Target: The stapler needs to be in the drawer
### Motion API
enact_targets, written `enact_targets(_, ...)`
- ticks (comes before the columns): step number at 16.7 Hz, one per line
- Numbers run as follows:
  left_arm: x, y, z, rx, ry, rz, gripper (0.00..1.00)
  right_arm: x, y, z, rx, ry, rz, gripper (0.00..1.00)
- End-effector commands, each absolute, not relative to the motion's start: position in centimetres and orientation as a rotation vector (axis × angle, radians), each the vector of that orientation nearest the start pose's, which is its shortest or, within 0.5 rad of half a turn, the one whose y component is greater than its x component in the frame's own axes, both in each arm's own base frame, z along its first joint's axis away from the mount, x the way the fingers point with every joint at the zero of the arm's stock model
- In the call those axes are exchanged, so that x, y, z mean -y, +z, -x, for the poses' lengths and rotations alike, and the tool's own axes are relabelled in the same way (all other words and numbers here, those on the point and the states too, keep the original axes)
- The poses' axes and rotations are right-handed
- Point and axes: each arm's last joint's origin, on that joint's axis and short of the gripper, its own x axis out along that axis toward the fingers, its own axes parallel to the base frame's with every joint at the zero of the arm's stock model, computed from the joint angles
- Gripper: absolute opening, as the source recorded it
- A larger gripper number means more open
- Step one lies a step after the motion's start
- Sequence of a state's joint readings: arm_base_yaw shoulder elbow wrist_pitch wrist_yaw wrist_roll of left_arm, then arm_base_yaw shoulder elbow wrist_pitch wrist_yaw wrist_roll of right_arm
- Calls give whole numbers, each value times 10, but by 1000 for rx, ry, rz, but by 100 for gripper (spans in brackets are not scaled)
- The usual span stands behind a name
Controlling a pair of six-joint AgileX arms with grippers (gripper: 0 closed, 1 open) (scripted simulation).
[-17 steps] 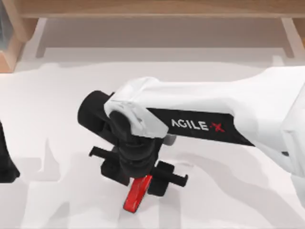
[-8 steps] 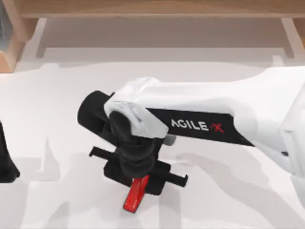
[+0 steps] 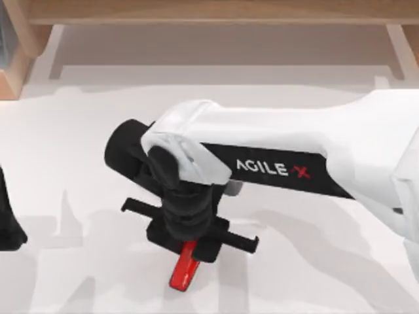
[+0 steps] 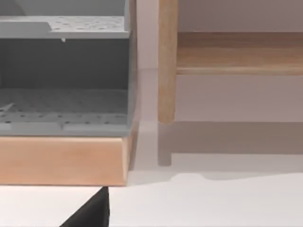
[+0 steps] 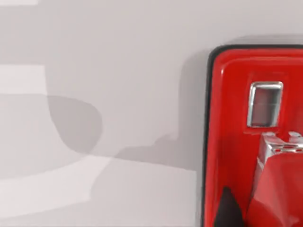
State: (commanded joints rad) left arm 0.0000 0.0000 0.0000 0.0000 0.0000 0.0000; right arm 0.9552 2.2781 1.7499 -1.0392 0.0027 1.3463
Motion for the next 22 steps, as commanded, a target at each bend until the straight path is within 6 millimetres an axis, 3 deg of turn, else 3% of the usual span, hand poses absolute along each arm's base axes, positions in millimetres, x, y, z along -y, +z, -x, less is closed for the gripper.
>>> enact_targets(6, 1, 160, -106, 0, 0, 0, 100, -361, 149, -250, -1549, -297, -303, 0)
enact_targets(10, 1, 160, -106, 0, 0, 0, 100, -361, 146, -250, -1551, -301, -301, 0)
enact_targets(12, 1, 160, -106, 0, 0, 0, 100, -360, 157, -254, -1539, -292, -312, 0)
enact_targets(14, 1, 160, -106, 0, 0, 0, 100, -353, 181, -264, -1506, -266, -342, 0)
enact_targets(17, 1, 160, -106, 0, 0, 0, 100, -331, 235, -286, -1419, -205, -407, 0)
enact_targets(19, 1, 160, -106, 0, 0, 0, 100, -306, 274, -304, -1344, -170, -447, 0)
enact_targets(22, 1, 160, -106, 0, 0, 0, 100, -254, 330, -330, -1220, -155, -493, 0)
